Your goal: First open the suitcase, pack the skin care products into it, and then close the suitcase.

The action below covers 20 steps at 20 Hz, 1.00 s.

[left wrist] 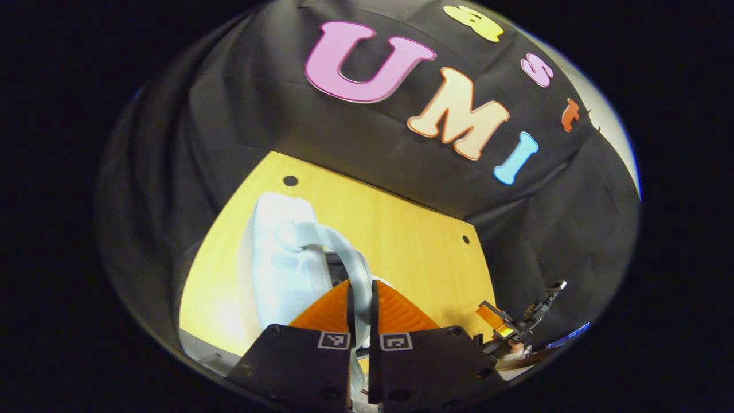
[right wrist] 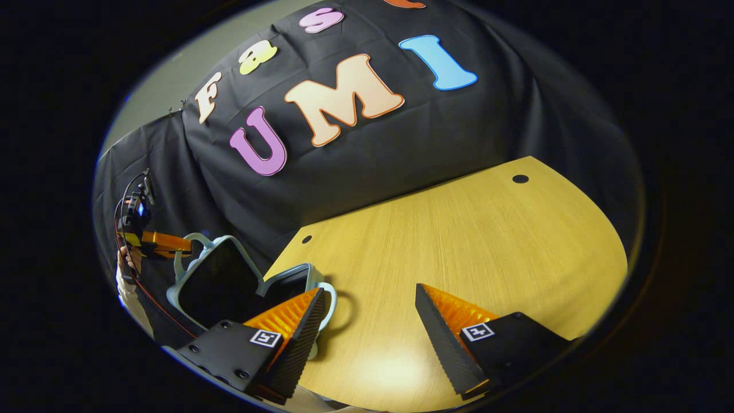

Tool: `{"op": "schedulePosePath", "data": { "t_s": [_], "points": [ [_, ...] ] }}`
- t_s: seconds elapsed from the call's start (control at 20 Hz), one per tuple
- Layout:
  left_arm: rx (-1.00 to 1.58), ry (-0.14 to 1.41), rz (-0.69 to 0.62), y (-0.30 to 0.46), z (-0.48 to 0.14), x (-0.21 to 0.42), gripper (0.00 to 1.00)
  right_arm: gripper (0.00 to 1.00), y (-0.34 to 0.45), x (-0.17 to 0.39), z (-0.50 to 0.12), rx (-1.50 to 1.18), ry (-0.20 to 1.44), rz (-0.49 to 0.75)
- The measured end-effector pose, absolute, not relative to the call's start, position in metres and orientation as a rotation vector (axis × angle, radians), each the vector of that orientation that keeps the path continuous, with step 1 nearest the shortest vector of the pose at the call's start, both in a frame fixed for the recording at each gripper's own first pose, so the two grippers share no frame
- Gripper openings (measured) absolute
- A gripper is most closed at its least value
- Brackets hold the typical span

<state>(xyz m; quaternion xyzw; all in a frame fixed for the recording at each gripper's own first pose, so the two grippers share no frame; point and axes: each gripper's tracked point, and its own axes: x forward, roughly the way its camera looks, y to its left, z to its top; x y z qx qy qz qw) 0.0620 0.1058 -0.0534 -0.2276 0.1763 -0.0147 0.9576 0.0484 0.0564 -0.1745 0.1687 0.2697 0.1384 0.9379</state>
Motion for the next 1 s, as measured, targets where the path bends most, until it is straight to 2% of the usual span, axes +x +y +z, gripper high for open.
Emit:
{"op": "schedulePosePath", "data": {
  "t_s": [0.2,0.3,0.45,0.75,1.0],
  "points": [
    [-0.487,0.401,-0.119,0.060,-0.074,0.098,0.05,0.98,0.033,0.055,-0.166,0.323,0.516,0.241],
    [-0.476,0.433,-0.143,0.042,-0.089,0.116,0.07,0.98,0.024,0.057,-0.165,0.318,0.507,0.220],
    [-0.464,0.496,-0.155,0.015,-0.110,0.141,0.05,0.98,0.016,0.054,-0.162,0.312,0.497,0.204],
    [-0.425,0.604,-0.095,-0.016,-0.166,0.186,0.05,0.98,0.007,0.049,-0.164,0.279,0.503,0.187],
    [-0.359,0.715,0.003,-0.021,-0.204,0.198,0.05,0.98,0.002,0.048,-0.171,0.273,0.522,0.189]
  ]
}}
